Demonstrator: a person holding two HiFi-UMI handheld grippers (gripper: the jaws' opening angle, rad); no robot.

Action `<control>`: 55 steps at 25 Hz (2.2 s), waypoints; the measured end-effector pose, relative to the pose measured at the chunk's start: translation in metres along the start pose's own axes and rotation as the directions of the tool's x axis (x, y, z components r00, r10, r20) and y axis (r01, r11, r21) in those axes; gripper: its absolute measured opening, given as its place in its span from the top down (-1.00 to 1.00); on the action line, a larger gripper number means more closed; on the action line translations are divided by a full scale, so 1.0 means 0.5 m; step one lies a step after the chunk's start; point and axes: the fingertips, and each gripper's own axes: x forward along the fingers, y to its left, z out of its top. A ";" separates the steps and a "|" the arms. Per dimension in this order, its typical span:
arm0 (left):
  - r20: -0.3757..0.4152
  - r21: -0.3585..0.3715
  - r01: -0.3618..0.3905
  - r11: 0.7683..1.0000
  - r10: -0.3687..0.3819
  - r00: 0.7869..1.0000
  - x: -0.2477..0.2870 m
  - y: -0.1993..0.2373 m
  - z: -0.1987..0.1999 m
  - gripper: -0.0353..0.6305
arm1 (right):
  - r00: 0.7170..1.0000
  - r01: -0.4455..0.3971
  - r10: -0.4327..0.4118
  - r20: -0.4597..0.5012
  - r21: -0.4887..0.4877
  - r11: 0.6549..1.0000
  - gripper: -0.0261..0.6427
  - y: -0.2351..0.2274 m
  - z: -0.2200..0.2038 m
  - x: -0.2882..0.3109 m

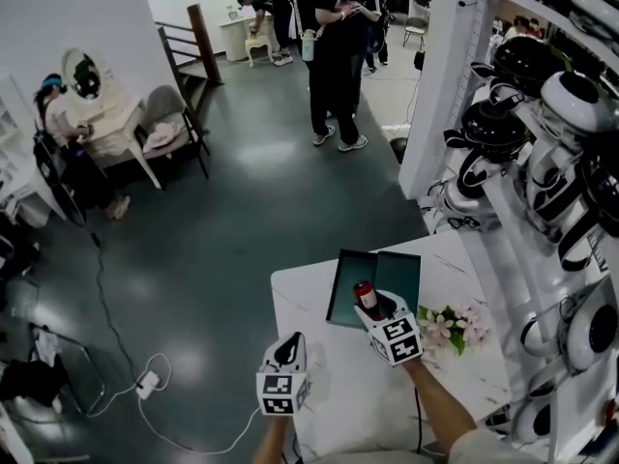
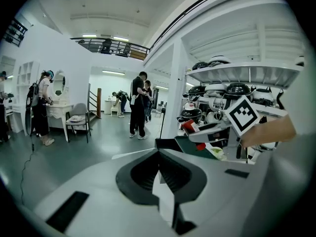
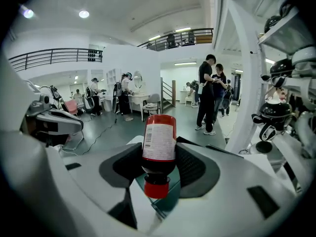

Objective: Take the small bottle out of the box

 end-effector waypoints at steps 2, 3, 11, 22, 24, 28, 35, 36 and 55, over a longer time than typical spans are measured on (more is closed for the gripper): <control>0.006 -0.003 -0.003 1.000 0.003 1.000 -0.017 -0.007 0.009 0.84 | 1.000 0.003 -0.003 0.027 -0.013 1.000 0.23 0.012 0.009 -0.030; 0.014 -0.006 -0.006 1.000 0.006 1.000 -0.026 -0.011 0.015 0.84 | 0.999 0.003 -0.002 0.038 -0.021 1.000 0.23 0.019 0.012 -0.046; 0.056 0.005 -0.016 1.000 0.016 0.998 -0.092 -0.052 0.033 0.84 | 0.992 0.024 -0.019 0.124 -0.033 0.999 0.23 0.068 0.029 -0.187; 0.077 0.028 -0.043 0.999 0.041 0.996 -0.181 -0.094 0.034 0.84 | 0.979 0.082 -0.073 0.191 -0.038 0.996 0.23 0.094 0.011 -0.367; 0.090 0.032 -0.047 0.998 0.044 0.995 -0.194 -0.100 0.033 0.84 | 0.979 0.084 -0.076 0.190 -0.033 0.996 0.23 0.099 -0.003 -0.387; 0.092 0.030 -0.049 0.998 0.046 0.995 -0.215 -0.107 0.023 0.84 | 0.978 0.096 -0.089 0.189 -0.025 0.995 0.23 0.107 -0.018 -0.409; 0.106 0.015 -0.065 0.998 0.063 0.992 -0.237 -0.113 0.023 0.84 | 0.971 0.117 -0.111 0.211 -0.015 0.993 0.23 0.095 -0.012 -0.421; 0.108 0.013 -0.067 0.998 0.066 0.992 -0.239 -0.112 0.025 0.84 | 0.970 0.118 -0.112 0.214 -0.015 0.993 0.23 0.095 -0.009 -0.421; 0.126 0.034 -0.069 0.997 0.064 0.990 -0.240 -0.133 0.038 0.84 | 0.964 0.094 -0.083 0.254 -0.032 0.995 0.23 0.107 0.022 -0.423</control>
